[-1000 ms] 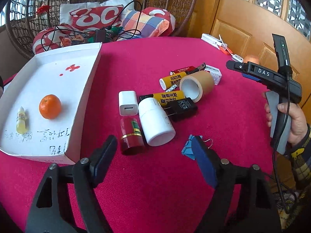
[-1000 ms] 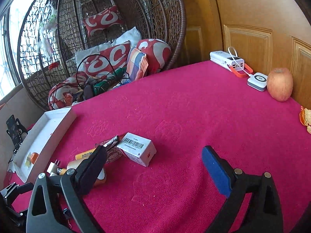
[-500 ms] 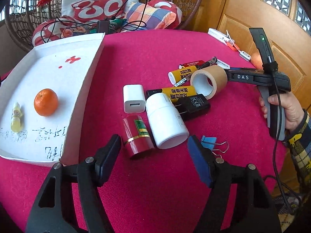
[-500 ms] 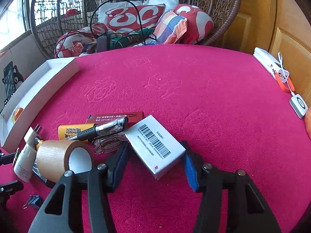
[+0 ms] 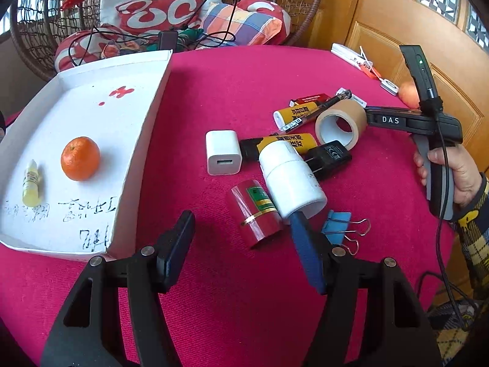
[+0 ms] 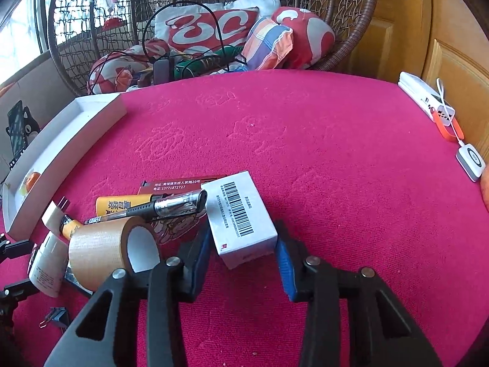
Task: Organize rigid objects
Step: 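Grasp the red green-labelled jar with the left tool while the right tool grasps the white barcode box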
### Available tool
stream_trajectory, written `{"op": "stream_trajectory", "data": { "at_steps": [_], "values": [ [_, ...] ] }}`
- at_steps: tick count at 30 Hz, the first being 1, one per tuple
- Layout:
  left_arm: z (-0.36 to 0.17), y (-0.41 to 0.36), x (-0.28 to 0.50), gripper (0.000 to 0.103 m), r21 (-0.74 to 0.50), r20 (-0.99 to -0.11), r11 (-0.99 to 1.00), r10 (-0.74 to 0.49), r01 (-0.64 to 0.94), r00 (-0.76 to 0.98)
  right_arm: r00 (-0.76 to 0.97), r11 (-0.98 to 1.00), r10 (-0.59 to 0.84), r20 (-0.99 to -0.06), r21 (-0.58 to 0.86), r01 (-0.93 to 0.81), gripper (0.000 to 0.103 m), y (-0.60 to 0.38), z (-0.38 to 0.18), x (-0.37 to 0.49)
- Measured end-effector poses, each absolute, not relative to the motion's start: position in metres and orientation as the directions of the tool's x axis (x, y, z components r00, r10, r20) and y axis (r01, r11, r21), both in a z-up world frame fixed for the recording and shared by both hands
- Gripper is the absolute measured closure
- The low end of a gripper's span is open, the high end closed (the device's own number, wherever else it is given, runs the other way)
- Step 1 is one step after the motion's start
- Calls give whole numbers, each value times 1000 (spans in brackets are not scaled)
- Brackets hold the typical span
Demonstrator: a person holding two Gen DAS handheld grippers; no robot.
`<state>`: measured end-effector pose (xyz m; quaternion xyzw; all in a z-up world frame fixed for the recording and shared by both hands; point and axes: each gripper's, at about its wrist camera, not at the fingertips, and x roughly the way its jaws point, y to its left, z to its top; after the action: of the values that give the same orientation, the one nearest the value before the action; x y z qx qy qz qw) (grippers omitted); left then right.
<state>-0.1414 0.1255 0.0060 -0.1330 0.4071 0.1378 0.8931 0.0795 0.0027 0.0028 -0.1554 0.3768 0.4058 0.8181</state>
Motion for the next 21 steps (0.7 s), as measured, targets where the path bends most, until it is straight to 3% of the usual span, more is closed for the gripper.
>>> {"op": "stream_trajectory", "data": {
  "at_steps": [7,10,16,21],
  "values": [
    [0,110,-126,38,-44,-774,948,168,-317,610,388,623,544,-744,49,-780,63,5,3,79],
    [-1,111,-128,51,26,-770,932,250,-363,587,388,624,544,-744,48,-780,63,5,3,79],
    [-1,123,-139,75,-27,-766,924,227,-383,601,389,624,543,-744,47,-780,64,6,3,79],
    [3,125,-141,75,-116,-756,925,153,-361,637,398,632,543,-739,48,-773,67,6,3,80]
  ]
}}
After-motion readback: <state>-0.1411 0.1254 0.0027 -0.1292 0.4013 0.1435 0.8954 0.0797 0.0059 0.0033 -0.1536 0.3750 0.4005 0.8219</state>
